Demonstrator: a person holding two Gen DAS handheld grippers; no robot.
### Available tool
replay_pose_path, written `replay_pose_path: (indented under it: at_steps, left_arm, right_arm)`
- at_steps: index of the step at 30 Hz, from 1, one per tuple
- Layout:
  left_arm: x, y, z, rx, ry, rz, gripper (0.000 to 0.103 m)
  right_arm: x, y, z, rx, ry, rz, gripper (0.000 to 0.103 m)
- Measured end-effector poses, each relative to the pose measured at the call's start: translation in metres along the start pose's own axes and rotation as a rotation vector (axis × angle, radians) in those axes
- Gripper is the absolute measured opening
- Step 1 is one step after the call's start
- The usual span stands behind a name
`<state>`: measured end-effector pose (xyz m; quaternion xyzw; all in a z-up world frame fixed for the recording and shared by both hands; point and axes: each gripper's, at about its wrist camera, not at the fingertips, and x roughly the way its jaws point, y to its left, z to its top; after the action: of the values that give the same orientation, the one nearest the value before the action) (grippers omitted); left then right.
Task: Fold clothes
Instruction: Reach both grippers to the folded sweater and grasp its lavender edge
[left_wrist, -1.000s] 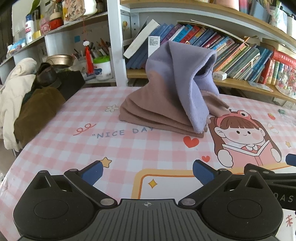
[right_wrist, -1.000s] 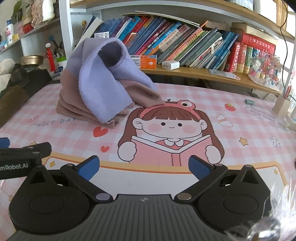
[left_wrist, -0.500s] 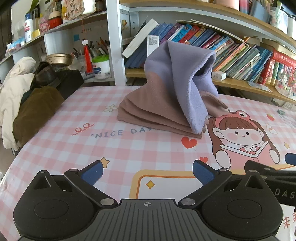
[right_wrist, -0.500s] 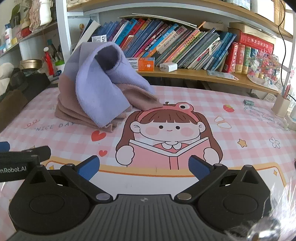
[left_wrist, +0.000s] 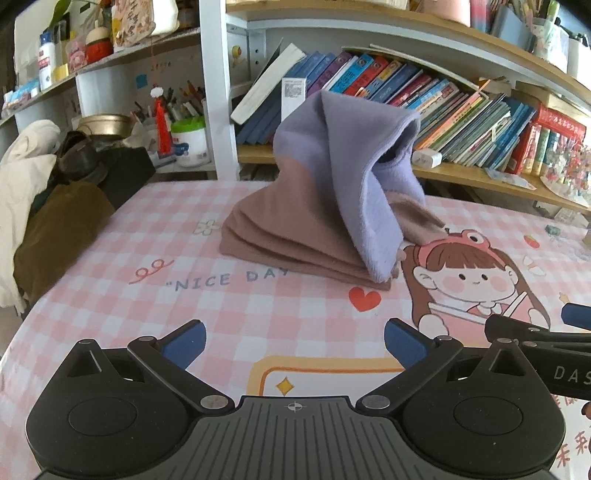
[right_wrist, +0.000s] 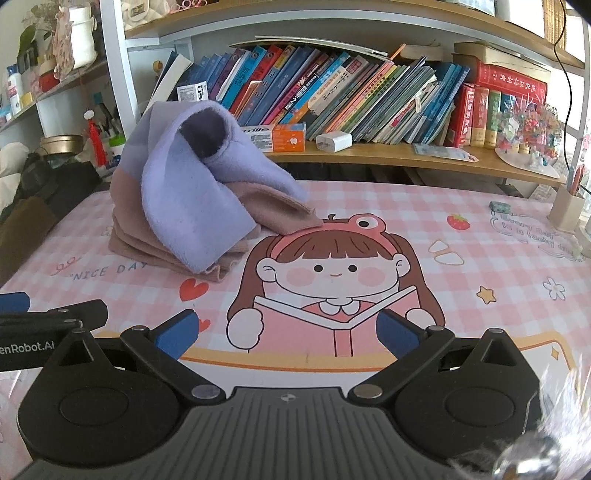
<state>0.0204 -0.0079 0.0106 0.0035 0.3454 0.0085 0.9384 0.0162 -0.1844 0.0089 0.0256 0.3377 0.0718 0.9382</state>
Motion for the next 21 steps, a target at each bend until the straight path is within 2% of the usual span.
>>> replay_pose_path:
  at_steps: [8,14,21]
  left_arm:
    - [0.001,-0.005,0.005,0.003,-0.032,0.013,0.103]
    - [0.006,-0.011,0.027,0.048,-0.105,0.006,0.103]
    - [0.032,-0.031,0.057,0.081,-0.15,0.001,0.103]
  right_arm:
    - [0.003,-0.005,0.003,-0.012,-0.014,0.021,0.103]
    - [0.008,-0.026,0.02,0.063,-0.058,0.04,0.103]
    - [0.017,-0.056,0.052,0.272,-0.057,0.199,0.103]
